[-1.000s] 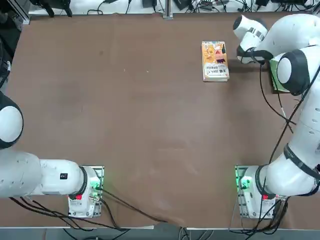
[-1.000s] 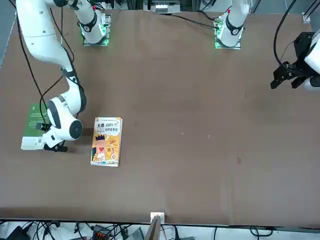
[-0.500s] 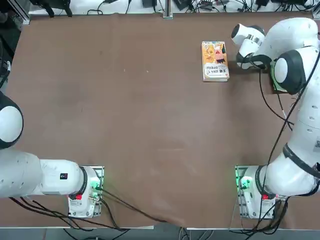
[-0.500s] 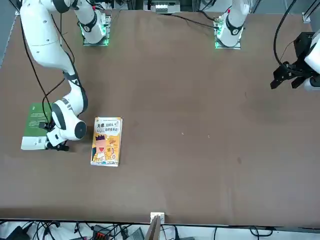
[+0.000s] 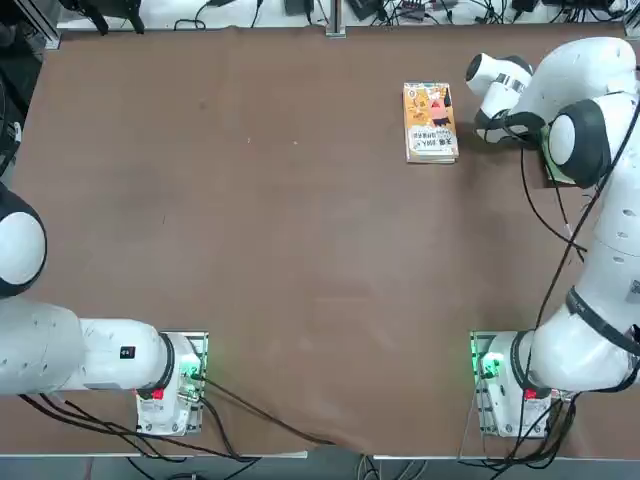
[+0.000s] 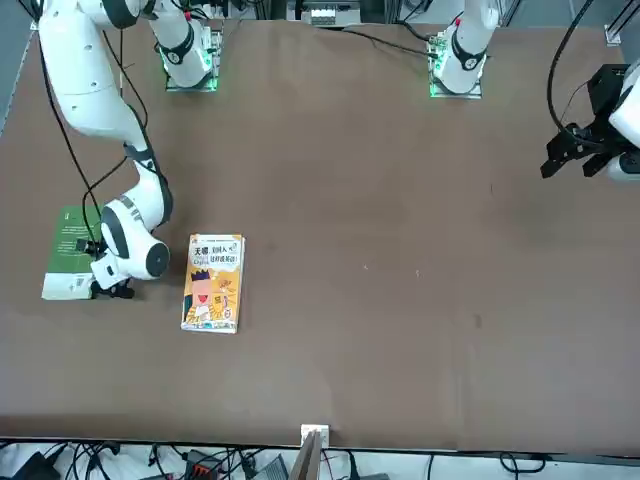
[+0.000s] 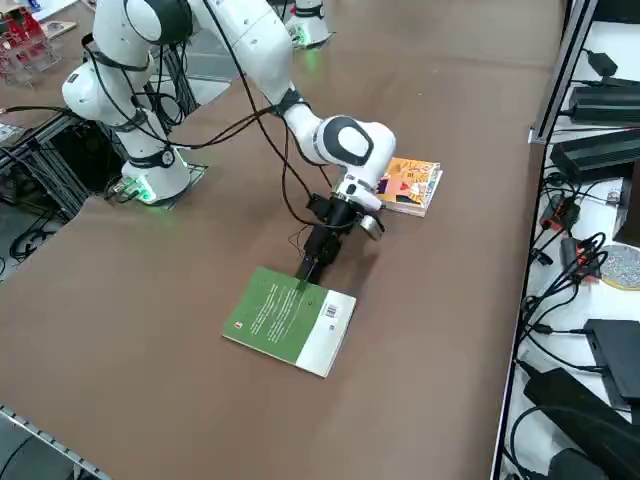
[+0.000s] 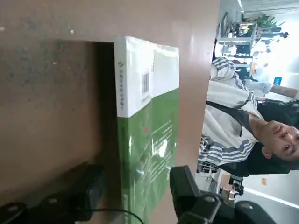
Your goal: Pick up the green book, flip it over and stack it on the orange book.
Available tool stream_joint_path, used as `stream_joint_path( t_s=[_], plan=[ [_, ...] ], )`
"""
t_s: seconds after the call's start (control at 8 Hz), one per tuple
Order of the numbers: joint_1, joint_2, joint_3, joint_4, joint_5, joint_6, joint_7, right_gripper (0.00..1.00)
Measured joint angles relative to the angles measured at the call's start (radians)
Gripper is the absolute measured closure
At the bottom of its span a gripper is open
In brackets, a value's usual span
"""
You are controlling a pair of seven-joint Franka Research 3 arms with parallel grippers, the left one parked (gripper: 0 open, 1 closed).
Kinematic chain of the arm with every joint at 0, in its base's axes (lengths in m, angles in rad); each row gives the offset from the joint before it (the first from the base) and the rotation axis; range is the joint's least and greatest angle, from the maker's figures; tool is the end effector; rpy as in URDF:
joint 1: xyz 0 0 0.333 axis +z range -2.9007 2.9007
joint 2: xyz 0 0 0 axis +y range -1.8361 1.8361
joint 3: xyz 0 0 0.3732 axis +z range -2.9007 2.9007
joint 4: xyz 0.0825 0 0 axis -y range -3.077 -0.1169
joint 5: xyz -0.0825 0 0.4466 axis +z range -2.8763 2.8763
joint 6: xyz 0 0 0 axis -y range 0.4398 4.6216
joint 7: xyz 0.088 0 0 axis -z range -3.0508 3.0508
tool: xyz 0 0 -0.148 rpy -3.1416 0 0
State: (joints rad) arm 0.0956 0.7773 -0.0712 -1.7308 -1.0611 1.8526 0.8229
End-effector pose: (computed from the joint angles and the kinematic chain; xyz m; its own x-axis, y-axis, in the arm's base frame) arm 0.6843 -0.0839 0.1010 0.9848 -0.1530 -0.0821 0.0012 -0.4666 0.8844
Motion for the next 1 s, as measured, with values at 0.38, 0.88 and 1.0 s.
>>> stream_joint_path(
  t_s=[0.38,0.88,1.0],
  plan=[
    [0.000,0.025,-0.010,0.000,-0.042,-0.001,0.032,0.22],
    [-0.002,0.026,-0.016,0.000,-0.042,-0.001,0.034,0.41],
    [-0.002,0.026,-0.018,0.000,-0.042,-0.001,0.035,0.49]
  ],
)
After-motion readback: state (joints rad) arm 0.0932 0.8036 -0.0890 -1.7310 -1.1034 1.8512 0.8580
